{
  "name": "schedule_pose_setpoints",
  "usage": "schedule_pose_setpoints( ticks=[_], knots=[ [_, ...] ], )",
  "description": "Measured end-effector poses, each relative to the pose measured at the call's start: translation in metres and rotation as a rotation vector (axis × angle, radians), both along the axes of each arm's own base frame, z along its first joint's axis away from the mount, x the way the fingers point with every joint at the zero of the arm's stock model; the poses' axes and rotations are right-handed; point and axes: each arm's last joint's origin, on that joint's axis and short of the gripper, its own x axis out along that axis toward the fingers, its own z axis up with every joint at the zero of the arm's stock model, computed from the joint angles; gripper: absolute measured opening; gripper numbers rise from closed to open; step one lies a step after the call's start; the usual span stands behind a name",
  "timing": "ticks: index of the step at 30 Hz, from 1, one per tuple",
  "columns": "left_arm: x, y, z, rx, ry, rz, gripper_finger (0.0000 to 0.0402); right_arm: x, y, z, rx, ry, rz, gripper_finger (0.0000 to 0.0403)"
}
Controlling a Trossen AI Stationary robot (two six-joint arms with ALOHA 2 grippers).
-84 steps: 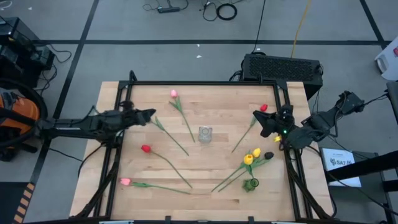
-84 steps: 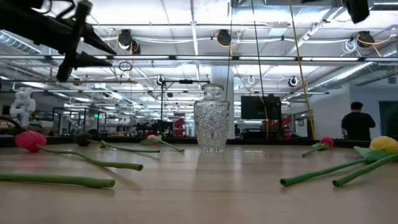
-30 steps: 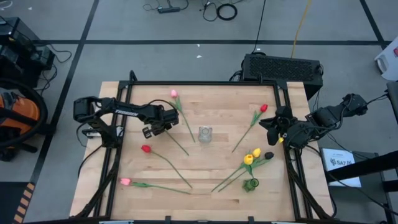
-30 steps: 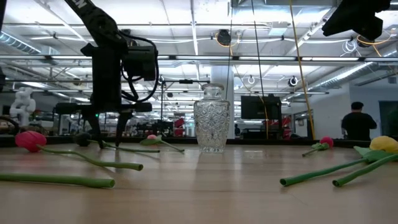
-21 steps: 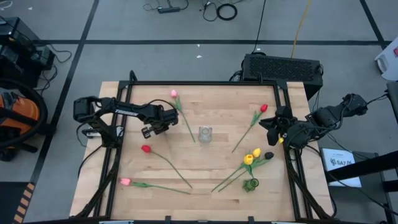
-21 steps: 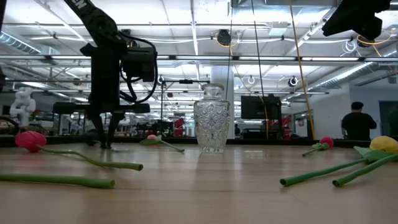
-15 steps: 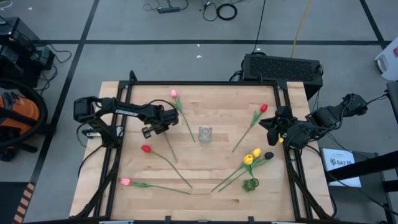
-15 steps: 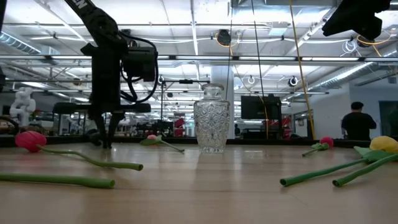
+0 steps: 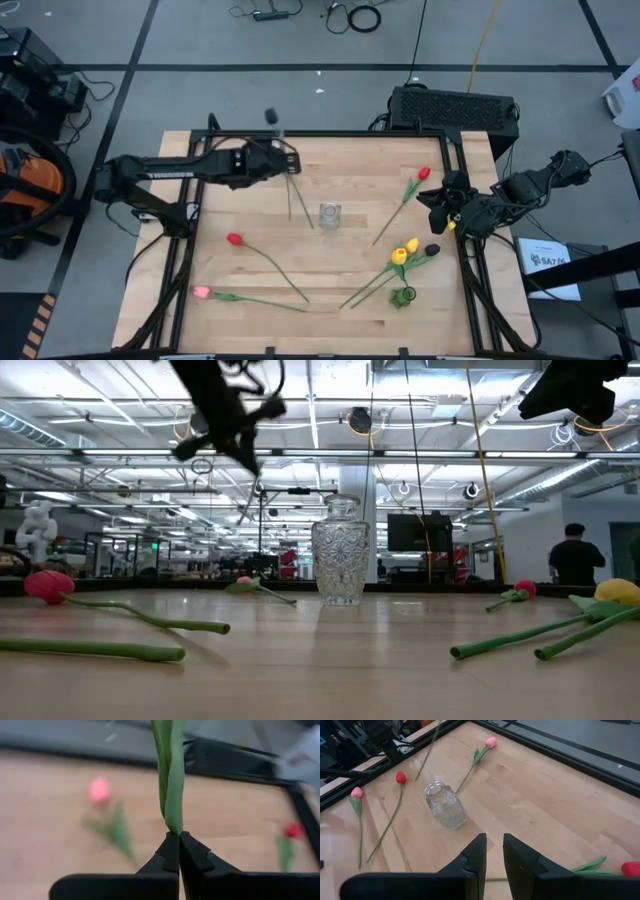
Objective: Sort flowers into vase by color
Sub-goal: Put the top black flower into the transparent vase
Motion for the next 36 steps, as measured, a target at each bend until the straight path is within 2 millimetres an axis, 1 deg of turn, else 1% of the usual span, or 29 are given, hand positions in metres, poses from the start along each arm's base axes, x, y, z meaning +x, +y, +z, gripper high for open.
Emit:
schedule_pose_setpoints(
  ticks=[2, 5, 8, 11, 13, 16, 22, 25, 28, 31, 33, 36],
  knots=[
    [0.0, -0.002, 0.019, 0.086, 0.029, -0.108, 0.0001, 0.0, 0.0, 0.0, 0.001, 0.001, -0.001, 0.0057],
    [0.003, -0.006, 0.052, 0.212, -0.079, -0.205, 0.0, 0.0, 0.0, 0.0, 0.007, -0.001, -0.006, 0.0057],
    [0.013, -0.012, 0.069, 0.362, -0.139, -0.348, 0.0, 0.0, 0.0, 0.0, 0.024, -0.008, -0.02, 0.0057],
    [0.024, -0.021, 0.081, 0.54, -0.189, -0.485, 0.0, 0.0, 0.0, 0.0, 0.04, -0.018, -0.035, 0.0057],
    [0.029, -0.027, 0.088, 0.628, -0.227, -0.556, 0.0, 0.0, 0.0, 0.0, 0.056, -0.025, -0.047, 0.0057],
    [0.04, -0.032, 0.087, 0.691, -0.251, -0.617, 0.0, 0.0, 0.0, 0.0, 0.074, -0.034, -0.061, 0.0057],
    [0.055, -0.039, 0.072, 0.68, -0.231, -0.665, 0.0, 0.001, 0.0, -0.001, 0.099, -0.044, -0.078, 0.0057],
    [0.068, -0.045, 0.066, 0.687, -0.283, -0.716, 0.0, 0.001, 0.0, -0.001, 0.098, -0.043, -0.078, 0.0057],
    [0.078, -0.051, 0.062, 0.709, -0.333, -0.731, 0.0, 0.001, 0.0, -0.001, 0.099, -0.043, -0.078, 0.0057],
    [0.083, -0.057, 0.059, 0.729, -0.346, -0.744, 0.0, 0.001, 0.0, -0.001, 0.099, -0.043, -0.077, 0.0057],
    [0.082, -0.062, 0.057, 0.745, -0.354, -0.754, 0.0, 0.001, 0.0, -0.001, 0.1, -0.042, -0.076, 0.0057],
    [0.079, -0.069, 0.046, 0.777, -0.392, -0.761, 0.0, 0.001, 0.0, -0.001, 0.101, -0.037, -0.074, 0.0057]
  ],
)
